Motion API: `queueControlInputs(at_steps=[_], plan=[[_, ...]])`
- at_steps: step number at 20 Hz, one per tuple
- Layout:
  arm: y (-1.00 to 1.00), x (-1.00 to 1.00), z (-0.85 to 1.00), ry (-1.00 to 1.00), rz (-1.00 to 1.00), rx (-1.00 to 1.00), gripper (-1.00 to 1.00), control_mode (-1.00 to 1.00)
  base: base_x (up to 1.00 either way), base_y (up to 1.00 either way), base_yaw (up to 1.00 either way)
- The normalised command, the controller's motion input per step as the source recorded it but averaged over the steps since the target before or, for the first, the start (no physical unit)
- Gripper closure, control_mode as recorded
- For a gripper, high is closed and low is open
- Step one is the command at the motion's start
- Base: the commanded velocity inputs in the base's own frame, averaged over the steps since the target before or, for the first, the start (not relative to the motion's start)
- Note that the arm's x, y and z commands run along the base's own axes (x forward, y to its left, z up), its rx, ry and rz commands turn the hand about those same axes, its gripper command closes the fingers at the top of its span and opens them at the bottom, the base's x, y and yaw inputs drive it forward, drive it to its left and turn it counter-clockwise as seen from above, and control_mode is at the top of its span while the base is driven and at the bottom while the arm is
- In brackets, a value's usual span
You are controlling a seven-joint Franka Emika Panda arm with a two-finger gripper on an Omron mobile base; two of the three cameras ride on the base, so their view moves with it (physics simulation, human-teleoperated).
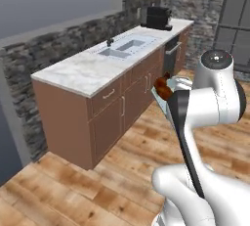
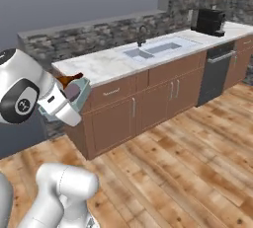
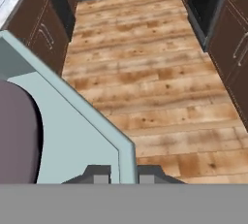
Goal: Place the tupperware containing the chicken drumstick and eggplant meal in the microwave. Close the microwave door and press the start button to reheat the meal.
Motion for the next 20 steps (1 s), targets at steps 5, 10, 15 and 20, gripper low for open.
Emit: queueControlInputs(at_steps=[5, 10, 15, 20], plan=[[0.0, 0.0, 0.0, 0.0, 0.0, 0.0, 1.0, 1.0, 0.09, -0.27, -0.7], [0.0, 0.0, 0.0, 0.0, 0.0, 0.0, 1.0, 1.0, 0.21, -0.22, -0.64], [0.0, 0.0, 0.0, 0.0, 0.0, 0.0, 1.0, 1.0, 0.17, -0.26, -0.64], [0.0, 0.0, 0.0, 0.0, 0.0, 0.0, 1.0, 1.0, 0.23, -0.1, -0.56]])
